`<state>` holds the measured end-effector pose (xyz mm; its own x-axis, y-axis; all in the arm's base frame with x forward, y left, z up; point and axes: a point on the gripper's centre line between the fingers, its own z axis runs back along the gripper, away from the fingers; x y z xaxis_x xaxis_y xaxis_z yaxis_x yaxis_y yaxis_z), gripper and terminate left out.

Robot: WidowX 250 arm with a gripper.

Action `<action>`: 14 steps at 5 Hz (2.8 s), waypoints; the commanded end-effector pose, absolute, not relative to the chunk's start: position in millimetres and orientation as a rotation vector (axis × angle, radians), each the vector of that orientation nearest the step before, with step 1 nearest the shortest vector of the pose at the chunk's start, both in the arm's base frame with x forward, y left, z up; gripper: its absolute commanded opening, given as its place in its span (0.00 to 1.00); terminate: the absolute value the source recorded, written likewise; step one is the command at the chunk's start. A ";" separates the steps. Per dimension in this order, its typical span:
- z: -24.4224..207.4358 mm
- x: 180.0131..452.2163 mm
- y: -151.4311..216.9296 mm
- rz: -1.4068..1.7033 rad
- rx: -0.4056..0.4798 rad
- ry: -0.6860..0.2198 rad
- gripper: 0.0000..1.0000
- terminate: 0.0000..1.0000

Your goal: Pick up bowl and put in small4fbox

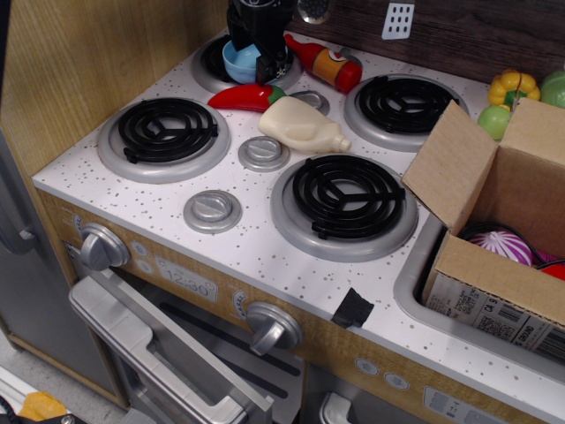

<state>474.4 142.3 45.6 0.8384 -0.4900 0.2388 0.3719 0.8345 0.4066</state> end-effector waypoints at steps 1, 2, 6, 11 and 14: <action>69.8 485.8 150.2 -0.452 0.334 -0.411 0.00 0.00; 66.5 485.7 151.0 -0.448 0.288 -0.417 0.00 0.00; 126.8 413.0 86.4 -0.095 0.177 -0.206 0.00 0.00; 201.2 400.7 -110.4 0.601 -0.027 -0.229 0.00 0.00; 210.3 397.3 -143.1 0.799 -0.164 -0.327 1.00 1.00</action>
